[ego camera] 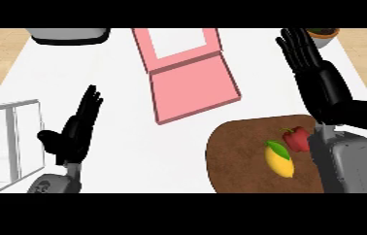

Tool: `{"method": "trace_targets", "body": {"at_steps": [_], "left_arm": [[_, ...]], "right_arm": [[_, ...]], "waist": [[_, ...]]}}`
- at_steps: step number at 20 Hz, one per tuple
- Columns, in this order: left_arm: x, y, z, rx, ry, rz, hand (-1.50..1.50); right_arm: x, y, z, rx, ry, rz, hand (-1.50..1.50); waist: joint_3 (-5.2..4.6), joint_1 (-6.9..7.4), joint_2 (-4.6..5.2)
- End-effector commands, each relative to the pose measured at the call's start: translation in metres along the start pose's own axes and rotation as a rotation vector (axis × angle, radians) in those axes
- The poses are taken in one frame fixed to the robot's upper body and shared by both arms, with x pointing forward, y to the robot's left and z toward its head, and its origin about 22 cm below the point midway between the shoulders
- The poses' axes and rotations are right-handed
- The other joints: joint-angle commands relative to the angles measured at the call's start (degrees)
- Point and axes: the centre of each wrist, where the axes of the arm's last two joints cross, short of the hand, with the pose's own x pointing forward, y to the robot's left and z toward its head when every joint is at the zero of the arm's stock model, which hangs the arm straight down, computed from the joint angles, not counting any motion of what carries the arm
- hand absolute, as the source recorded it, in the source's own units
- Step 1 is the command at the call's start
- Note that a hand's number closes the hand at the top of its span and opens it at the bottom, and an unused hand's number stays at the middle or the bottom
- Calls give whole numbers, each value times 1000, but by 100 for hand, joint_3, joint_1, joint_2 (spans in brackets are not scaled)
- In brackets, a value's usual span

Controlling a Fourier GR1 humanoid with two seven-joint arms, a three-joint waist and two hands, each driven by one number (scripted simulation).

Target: Pick the lemon from the cutting board and place it in the cardboard box

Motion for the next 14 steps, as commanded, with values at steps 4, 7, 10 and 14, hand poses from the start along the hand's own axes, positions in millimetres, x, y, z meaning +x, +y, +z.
{"method": "trace_targets", "body": {"at_steps": [4,7,10,14], "left_arm": [[8,74,-3,162,30,-347,0],[3,75,1,148,85,-360,0],[10,94,-1,191,85,-450,0],[22,104,-11,216,94,-473,0]], "right_arm": [[-42,-1,34,386,131,-179,-150],[47,-17,-8,621,-150,312,-150],[-6,-36,35,825,40,307,-150],[-67,-82,83,716,17,-105,-150]], "waist": [[65,183,-28],[-23,297,-398],[97,172,-2],[94,197,48]]}}
